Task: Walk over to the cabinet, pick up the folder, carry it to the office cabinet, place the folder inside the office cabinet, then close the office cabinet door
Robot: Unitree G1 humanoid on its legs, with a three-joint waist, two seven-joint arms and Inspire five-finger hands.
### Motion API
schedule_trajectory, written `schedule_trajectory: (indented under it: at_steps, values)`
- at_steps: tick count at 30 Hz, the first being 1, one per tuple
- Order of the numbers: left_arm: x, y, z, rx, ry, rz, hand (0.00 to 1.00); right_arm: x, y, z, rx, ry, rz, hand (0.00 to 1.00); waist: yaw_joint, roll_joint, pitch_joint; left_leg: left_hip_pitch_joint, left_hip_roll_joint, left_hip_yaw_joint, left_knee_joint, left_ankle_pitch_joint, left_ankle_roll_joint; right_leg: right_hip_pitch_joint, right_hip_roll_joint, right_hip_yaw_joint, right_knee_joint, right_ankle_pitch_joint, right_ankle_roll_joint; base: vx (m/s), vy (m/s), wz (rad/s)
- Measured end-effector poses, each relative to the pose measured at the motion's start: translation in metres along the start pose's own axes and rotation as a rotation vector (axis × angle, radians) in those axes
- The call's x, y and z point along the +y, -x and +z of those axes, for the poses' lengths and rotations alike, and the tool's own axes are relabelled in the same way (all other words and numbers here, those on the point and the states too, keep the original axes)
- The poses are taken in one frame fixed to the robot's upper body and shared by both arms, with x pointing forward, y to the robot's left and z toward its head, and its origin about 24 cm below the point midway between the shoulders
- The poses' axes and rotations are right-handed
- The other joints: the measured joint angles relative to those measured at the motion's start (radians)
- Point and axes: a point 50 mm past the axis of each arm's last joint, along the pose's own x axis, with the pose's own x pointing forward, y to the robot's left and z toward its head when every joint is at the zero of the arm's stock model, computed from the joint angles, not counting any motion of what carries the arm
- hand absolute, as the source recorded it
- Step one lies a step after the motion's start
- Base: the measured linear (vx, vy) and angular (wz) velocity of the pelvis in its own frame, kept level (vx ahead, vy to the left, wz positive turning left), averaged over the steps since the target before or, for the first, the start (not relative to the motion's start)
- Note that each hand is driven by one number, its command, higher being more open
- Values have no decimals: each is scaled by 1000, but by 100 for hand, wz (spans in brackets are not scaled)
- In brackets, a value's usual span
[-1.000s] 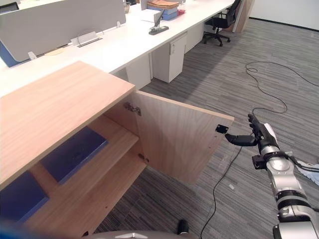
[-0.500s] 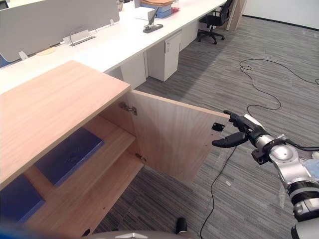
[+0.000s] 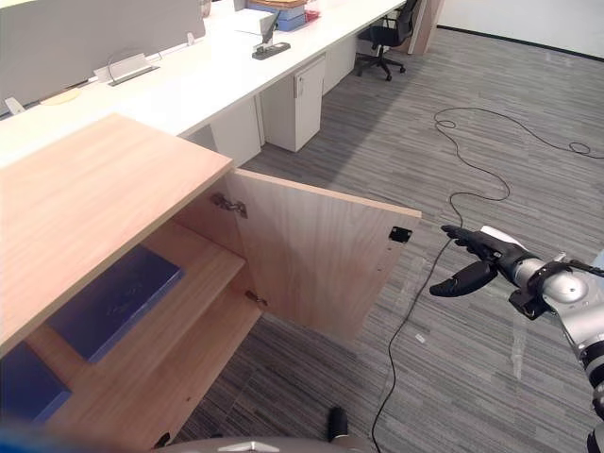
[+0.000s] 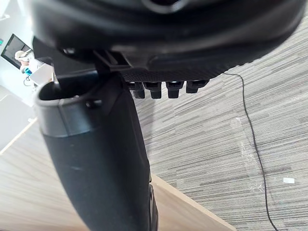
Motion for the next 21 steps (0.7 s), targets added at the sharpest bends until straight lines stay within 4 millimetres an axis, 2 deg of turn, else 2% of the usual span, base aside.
schedule_trajectory:
  at_steps: [6, 11, 14, 21]
  values:
    - [-1, 0, 2, -4, -26, -12, 100, 10, -6, 1, -15, -32, 19, 100, 4, 1, -1, -3, 1, 4, 9, -4, -1, -2, 0, 5, -3, 2, -2, -55, 11, -3]
    - [-2, 0, 2, -3, -6, -14, 100, 45, -24, 5, -74, -177, 79, 100, 21, 8, -5, -7, 0, -1, 12, -3, 0, -8, -1, 0, -2, 6, -1, -17, 4, 2]
    - [-2, 0, 1, -3, -10, -12, 100, 59, -31, 6, -80, -224, 96, 100, 27, 10, -6, -12, 0, -18, 12, -1, 3, -4, -5, -14, 0, 5, -1, -30, 10, 15]
    - [-1, 0, 0, 0, -10, -2, 100, 72, -42, 3, -52, -337, 44, 100, 30, 11, -6, -25, -5, -44, 22, 1, 7, 1, -14, -36, -2, 5, -1, -48, 17, 10]
